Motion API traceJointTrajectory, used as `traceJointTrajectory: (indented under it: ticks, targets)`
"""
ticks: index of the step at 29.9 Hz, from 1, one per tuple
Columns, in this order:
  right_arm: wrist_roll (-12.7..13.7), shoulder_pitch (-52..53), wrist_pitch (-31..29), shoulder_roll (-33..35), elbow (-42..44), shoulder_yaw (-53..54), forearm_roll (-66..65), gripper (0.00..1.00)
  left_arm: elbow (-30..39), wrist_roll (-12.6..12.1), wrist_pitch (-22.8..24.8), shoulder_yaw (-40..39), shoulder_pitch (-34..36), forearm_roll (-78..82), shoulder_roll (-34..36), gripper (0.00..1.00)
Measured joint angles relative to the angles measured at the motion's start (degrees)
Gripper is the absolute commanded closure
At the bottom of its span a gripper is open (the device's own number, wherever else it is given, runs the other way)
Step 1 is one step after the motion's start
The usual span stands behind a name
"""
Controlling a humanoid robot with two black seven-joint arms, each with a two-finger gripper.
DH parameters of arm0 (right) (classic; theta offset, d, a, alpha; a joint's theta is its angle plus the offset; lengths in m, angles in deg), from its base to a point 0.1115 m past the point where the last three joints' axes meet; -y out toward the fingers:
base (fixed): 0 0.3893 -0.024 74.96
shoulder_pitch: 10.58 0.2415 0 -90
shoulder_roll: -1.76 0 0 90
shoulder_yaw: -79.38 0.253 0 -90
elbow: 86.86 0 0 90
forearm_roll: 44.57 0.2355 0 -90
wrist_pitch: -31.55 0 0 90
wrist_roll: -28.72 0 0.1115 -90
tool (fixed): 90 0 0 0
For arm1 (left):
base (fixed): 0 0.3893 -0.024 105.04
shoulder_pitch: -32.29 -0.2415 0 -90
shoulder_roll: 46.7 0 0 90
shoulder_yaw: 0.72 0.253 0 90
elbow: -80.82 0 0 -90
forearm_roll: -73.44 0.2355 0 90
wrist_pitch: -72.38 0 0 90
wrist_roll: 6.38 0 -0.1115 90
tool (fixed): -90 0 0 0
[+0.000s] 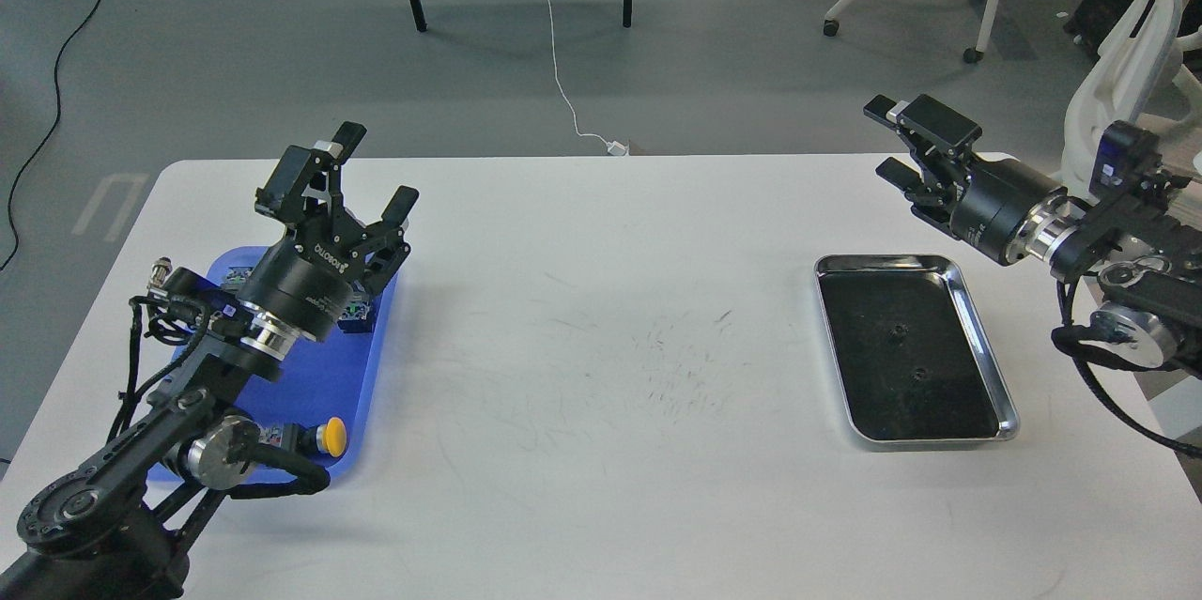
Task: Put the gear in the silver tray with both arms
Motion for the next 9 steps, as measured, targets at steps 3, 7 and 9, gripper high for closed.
traceJointTrajectory:
  ticks: [3, 7, 9]
  targets:
    - [0.0, -3.7, 0.7, -3.7, 1.5, 3.7, 7.0, 0.01, -0.1, -0.3, 0.0, -0.1, -0.2, 0.0, -1.0, 0.02]
    - [0.0, -8.8, 1.0, -7.2, 2.6, 10.1, 9.2, 0.01, -1.1, -3.7, 0.2, -0.8, -0.2, -0.5, -2.6, 0.02]
    - [0.0, -11.1, 1.0, -8.4, 2.5, 14.1, 9.4, 0.01, -1.5, -4.5, 0.3, -1.6, -0.3, -0.7, -3.2, 0.02]
